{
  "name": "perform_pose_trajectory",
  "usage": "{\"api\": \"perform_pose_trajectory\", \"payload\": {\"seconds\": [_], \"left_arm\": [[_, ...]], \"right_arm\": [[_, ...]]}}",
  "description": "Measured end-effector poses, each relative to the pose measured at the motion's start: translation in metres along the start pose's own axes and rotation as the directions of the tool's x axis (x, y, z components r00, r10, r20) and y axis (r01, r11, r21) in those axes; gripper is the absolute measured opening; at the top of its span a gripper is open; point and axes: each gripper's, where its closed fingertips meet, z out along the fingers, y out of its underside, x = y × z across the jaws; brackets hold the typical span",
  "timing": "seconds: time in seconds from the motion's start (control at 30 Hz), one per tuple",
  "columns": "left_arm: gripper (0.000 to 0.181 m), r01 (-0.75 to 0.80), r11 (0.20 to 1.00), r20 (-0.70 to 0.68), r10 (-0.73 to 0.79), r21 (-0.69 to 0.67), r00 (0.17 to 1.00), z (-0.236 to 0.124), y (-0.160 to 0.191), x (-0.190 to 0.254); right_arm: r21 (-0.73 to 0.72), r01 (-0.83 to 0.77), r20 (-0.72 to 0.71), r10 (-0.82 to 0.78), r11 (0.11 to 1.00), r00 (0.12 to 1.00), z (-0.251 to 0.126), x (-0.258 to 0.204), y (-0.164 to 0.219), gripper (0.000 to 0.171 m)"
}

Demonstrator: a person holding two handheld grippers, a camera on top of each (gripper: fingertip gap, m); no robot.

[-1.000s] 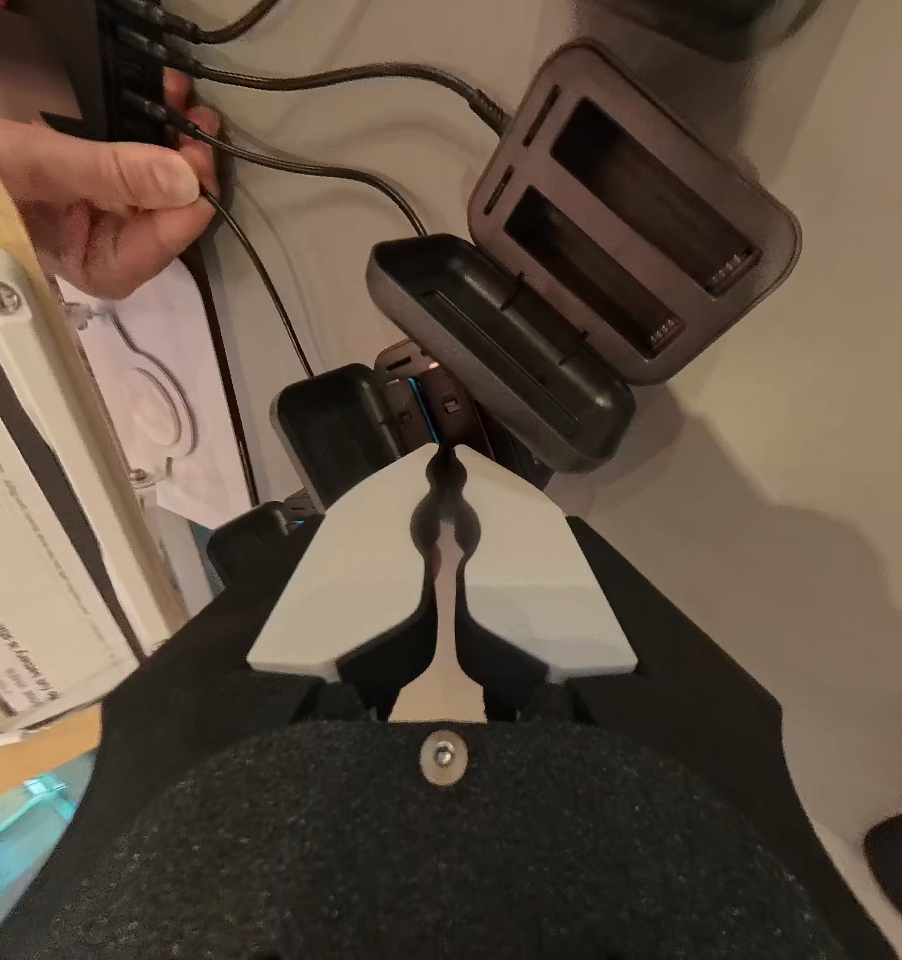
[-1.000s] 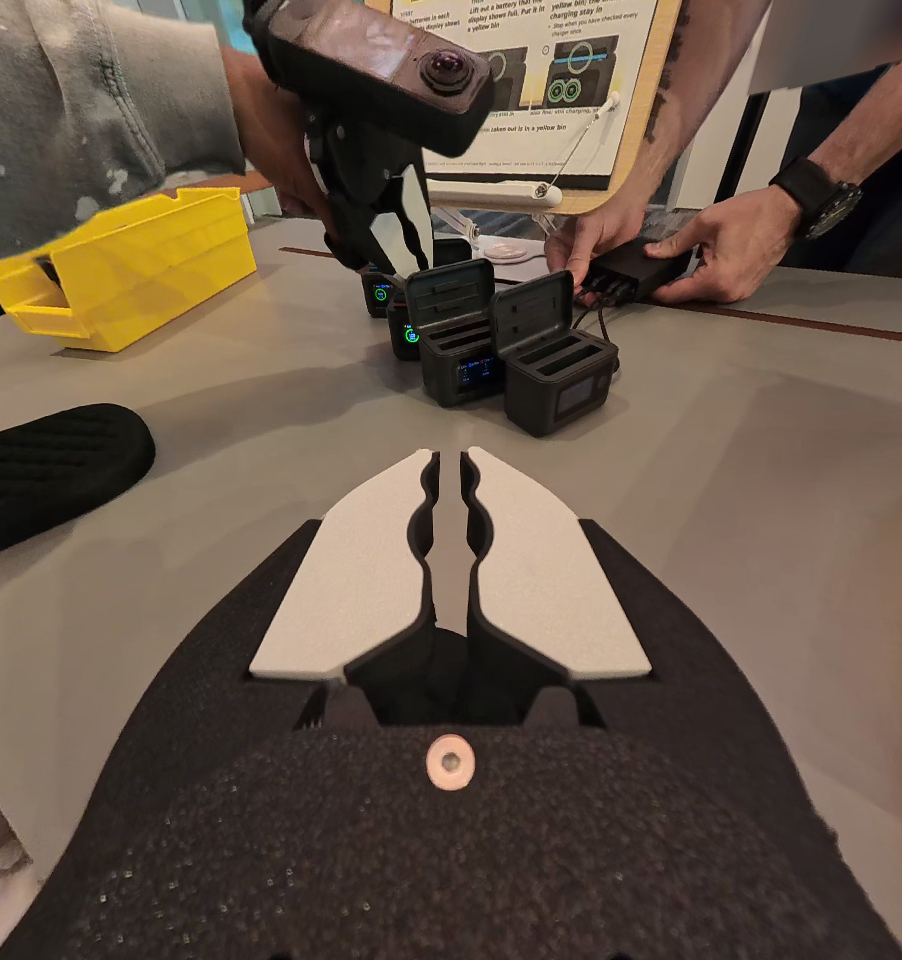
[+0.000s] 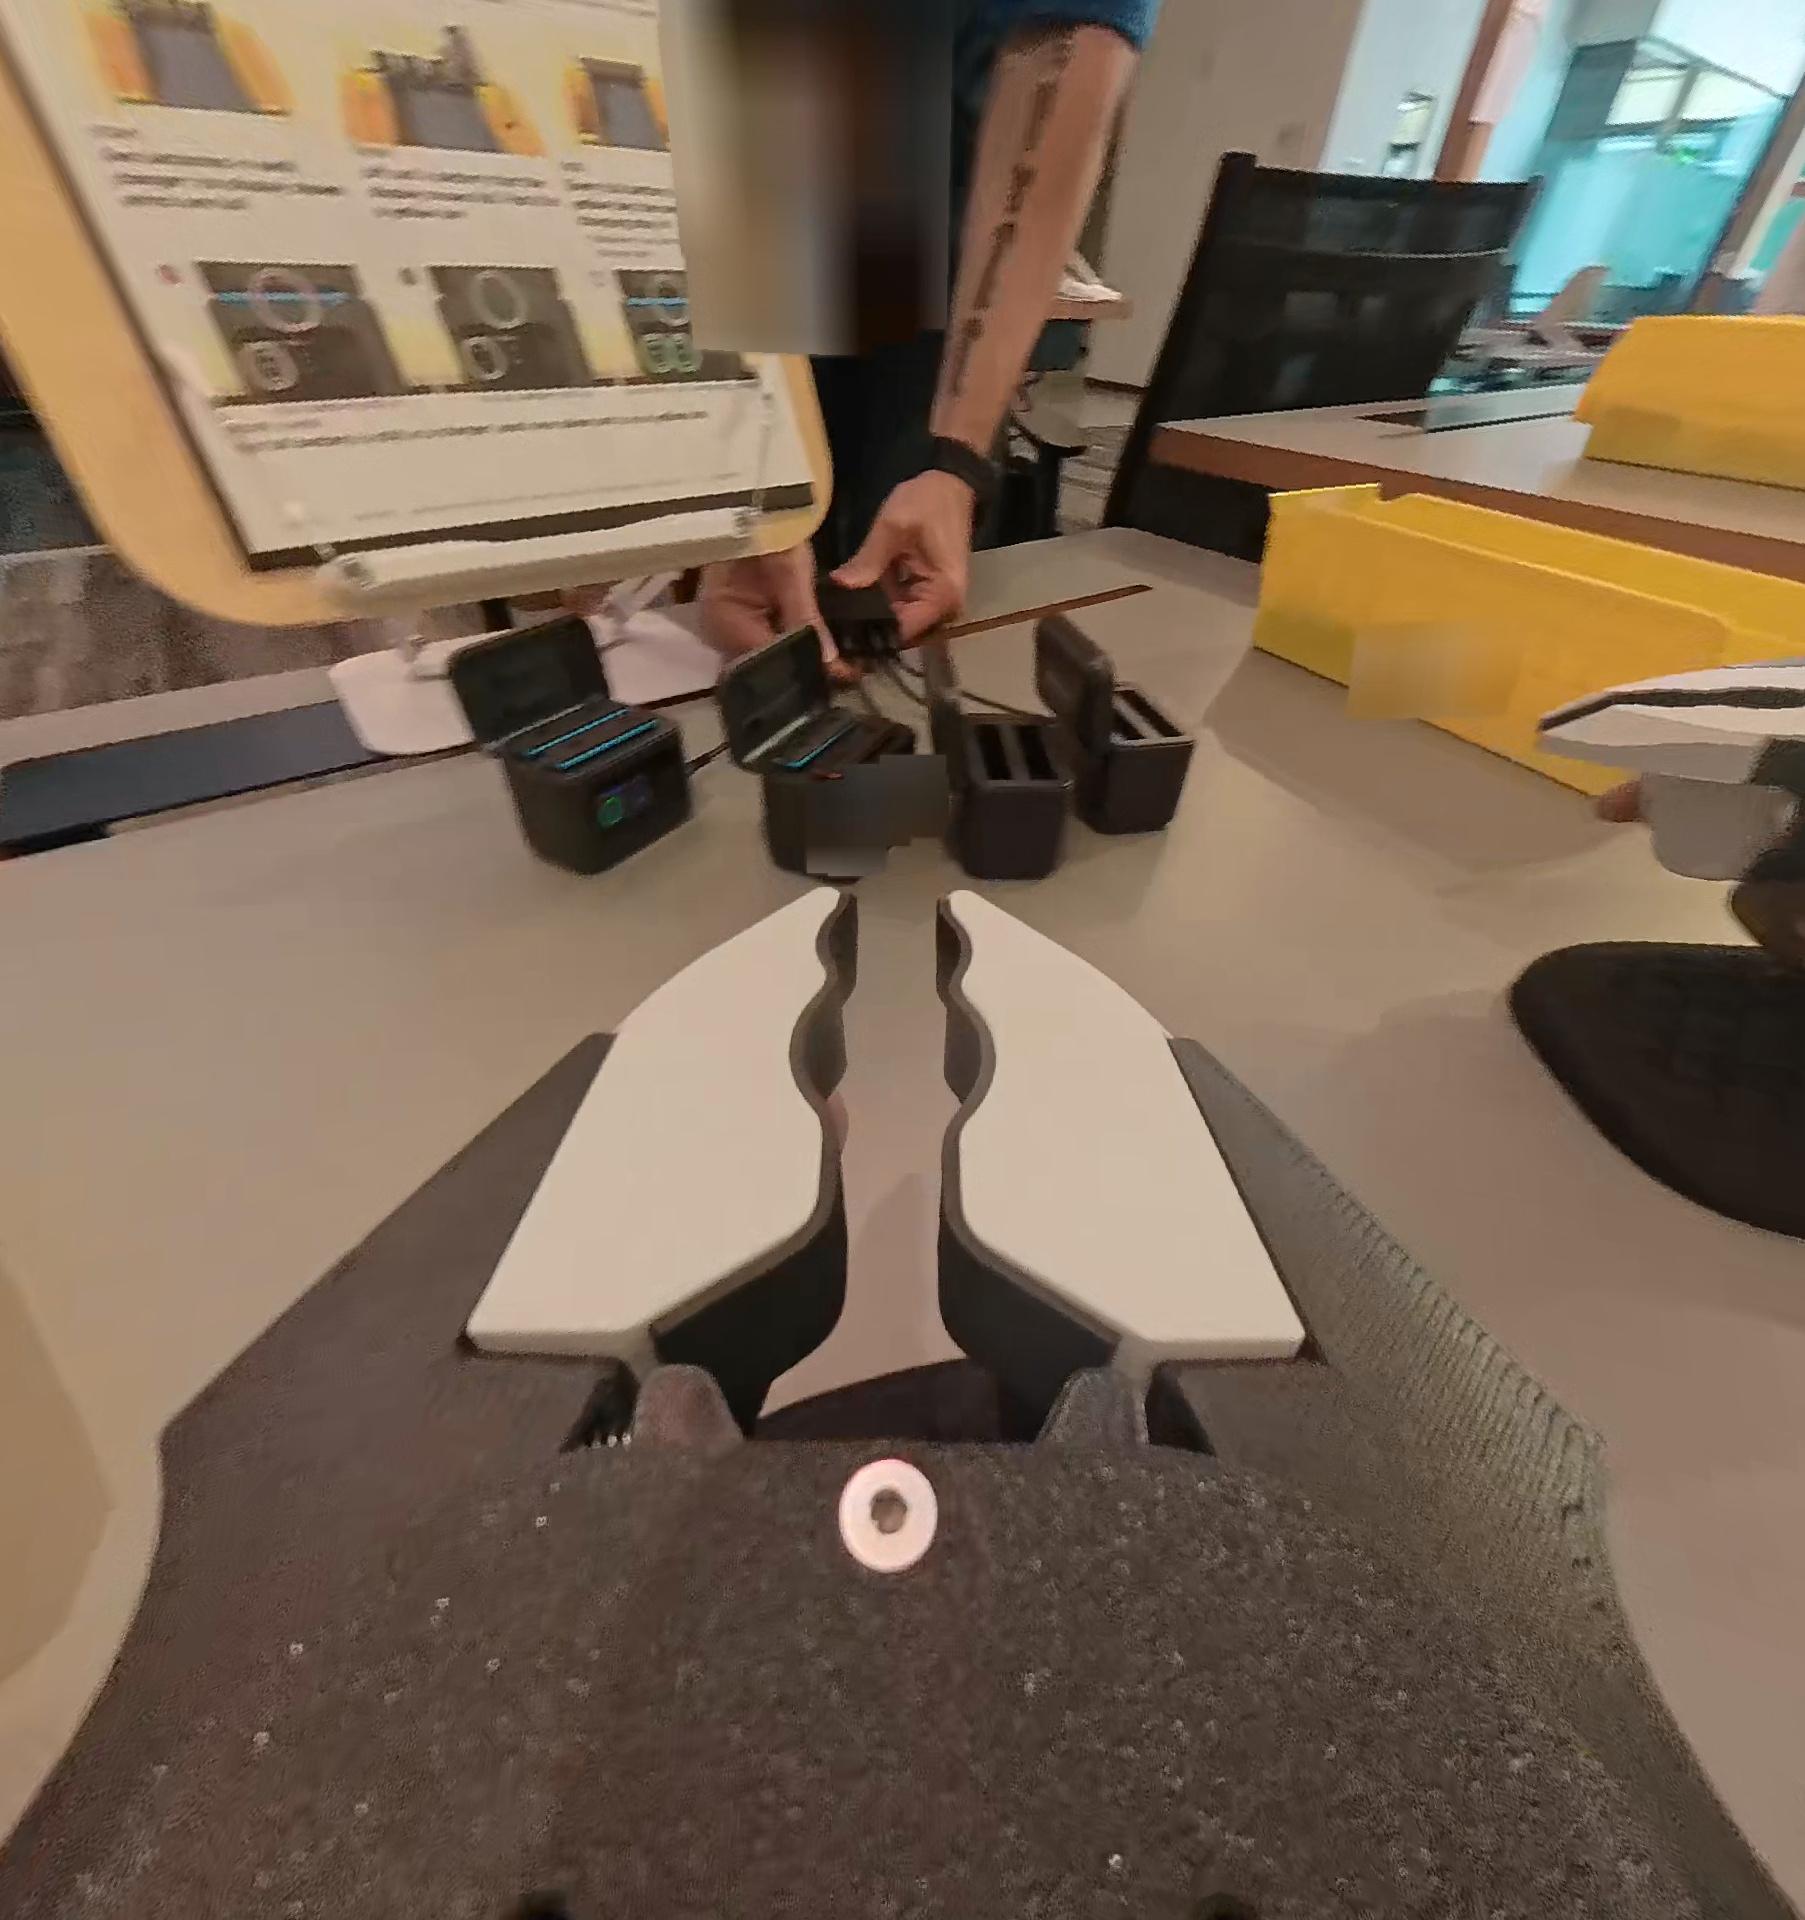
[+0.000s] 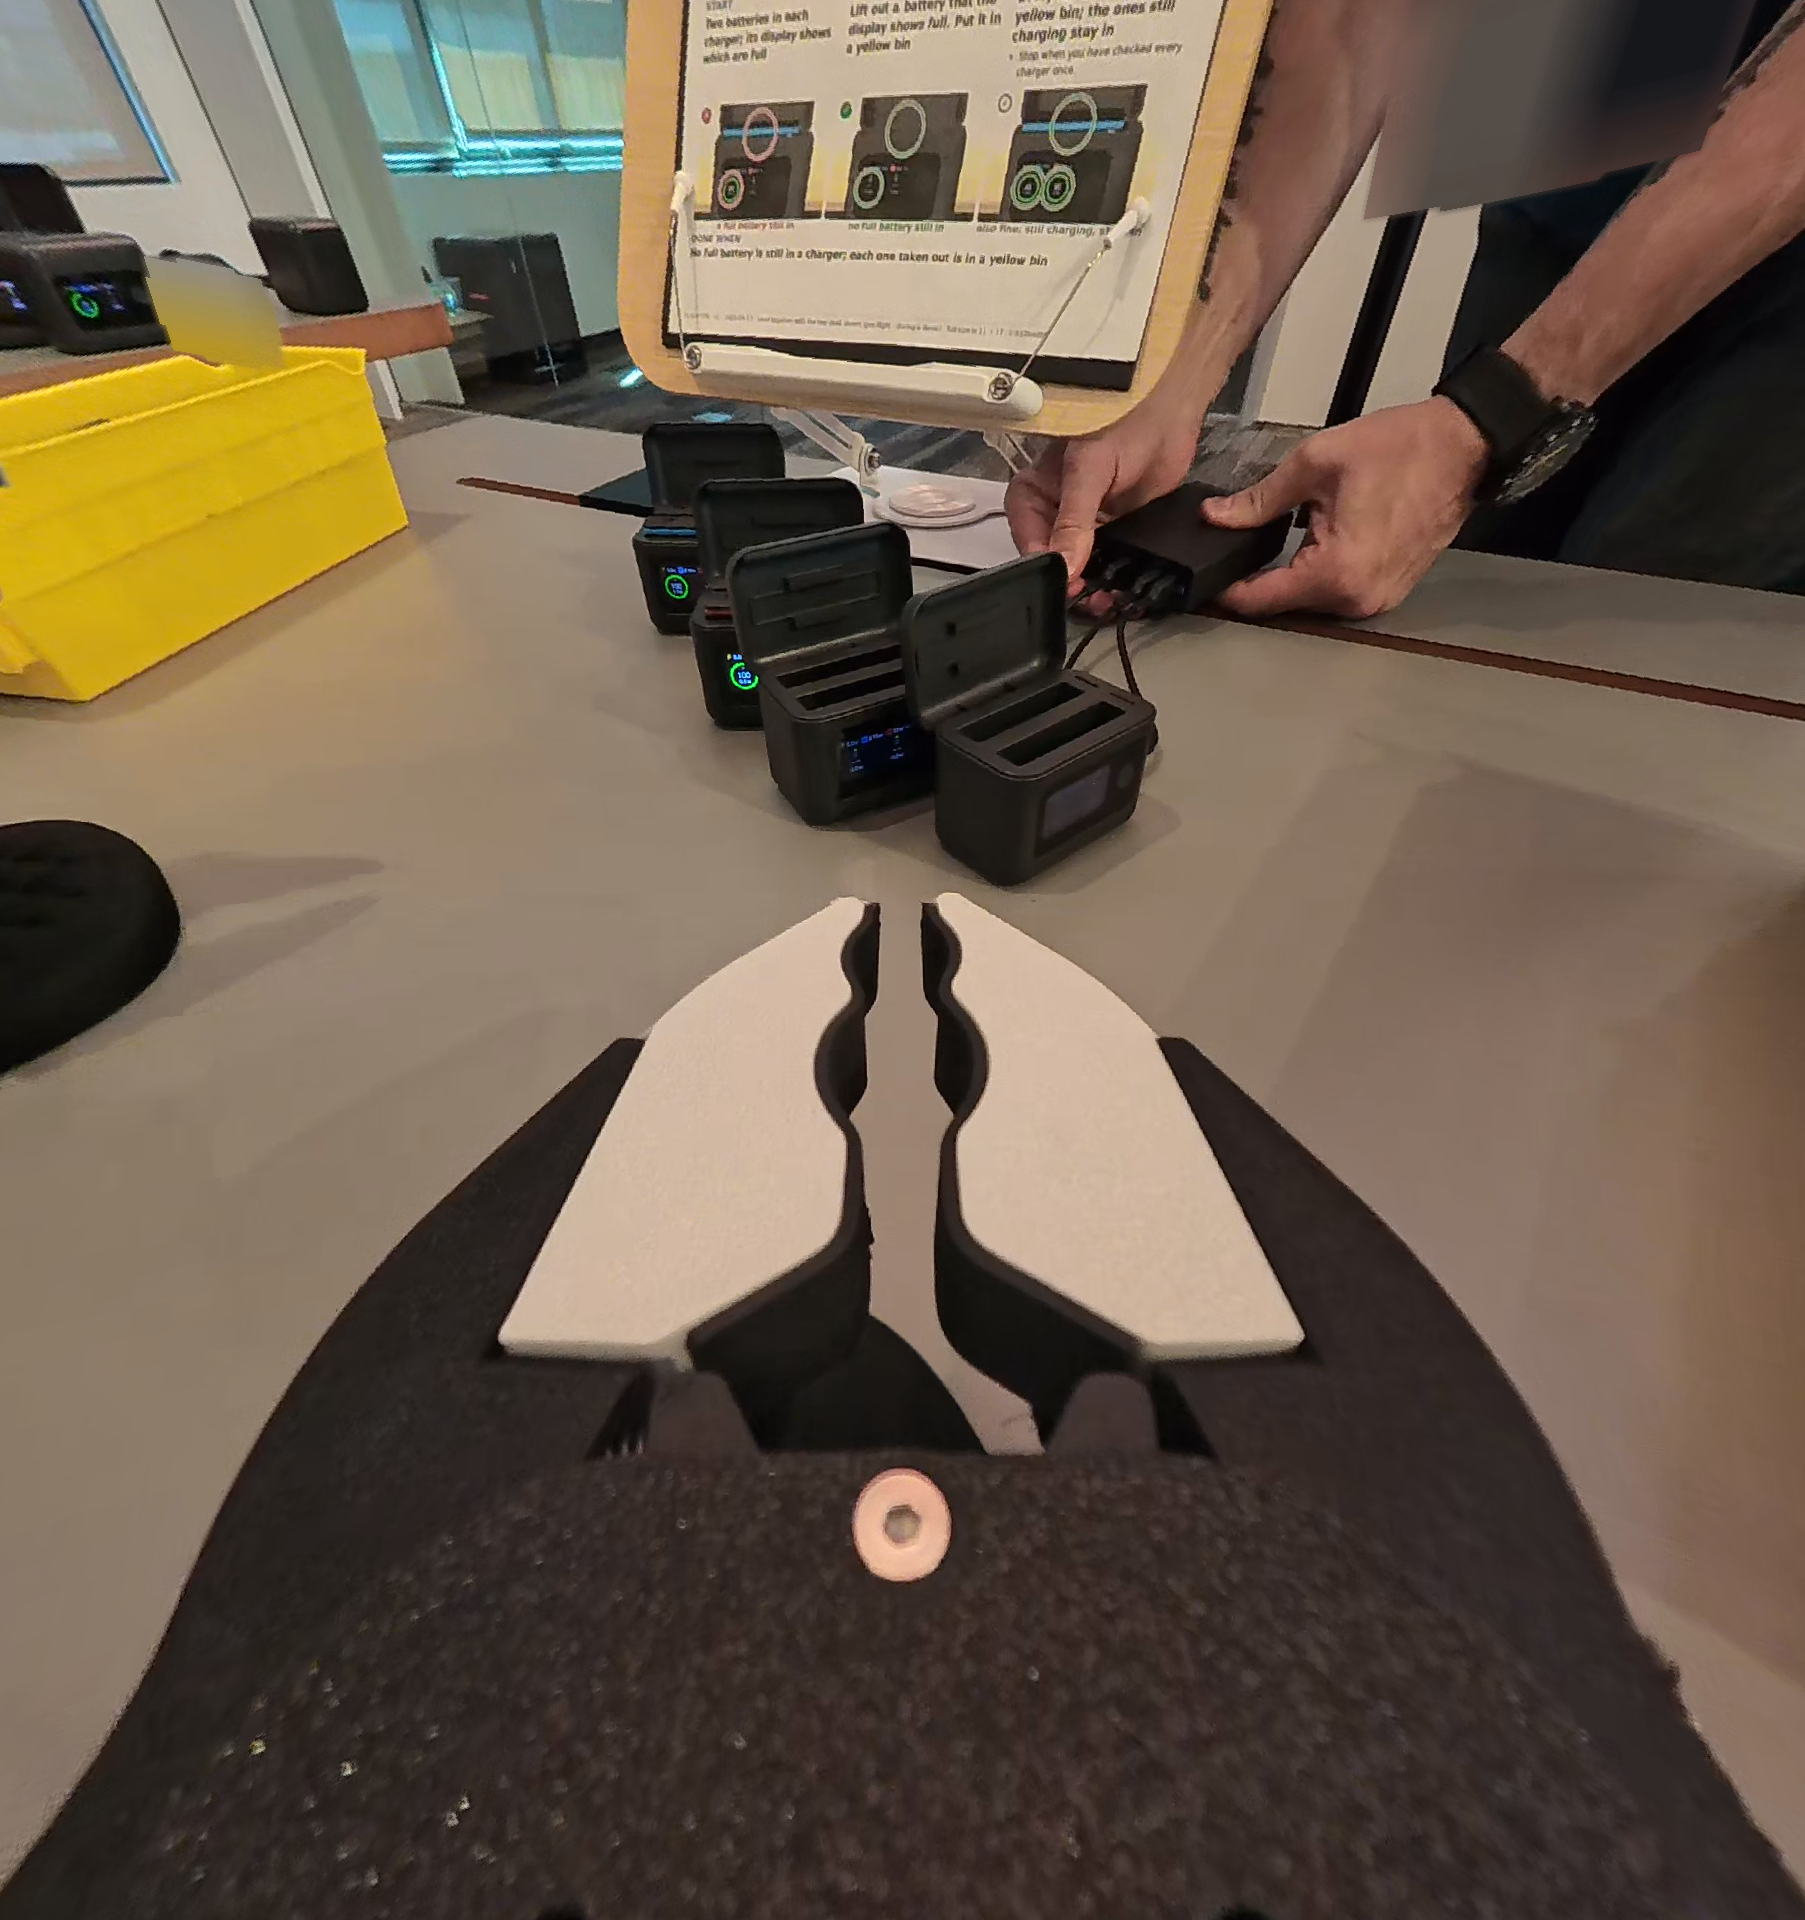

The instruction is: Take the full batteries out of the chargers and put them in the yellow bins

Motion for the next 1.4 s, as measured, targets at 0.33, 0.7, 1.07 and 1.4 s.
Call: {"api": "perform_pose_trajectory", "payload": {"seconds": [0.33,0.7,1.07,1.4], "left_arm": [[0.012,-0.032,0.999,0.366,0.027,0.006,0.930,-0.080,-0.011,-0.123],[0.031,-0.196,0.843,0.214,0.339,-0.501,0.916,-0.123,0.000,-0.221],[0.053,-0.362,0.401,-0.143,0.480,-0.842,0.865,-0.088,0.052,-0.254],[0.064,-0.414,0.156,-0.291,0.495,-0.897,0.819,-0.082,0.068,-0.279]], "right_arm": [[0.032,0.064,-0.051,-0.063,0.997,0.997,0.001,0.002,0.001,0.007],[0.030,0.057,-0.034,-0.056,0.998,0.998,0.002,0.001,0.003,0.007],[0.036,0.053,-0.037,-0.052,0.998,0.998,0.001,0.002,0.002,0.007],[0.023,0.047,-0.032,-0.046,0.999,0.998,0.002,0.002,0.004,0.007]]}}
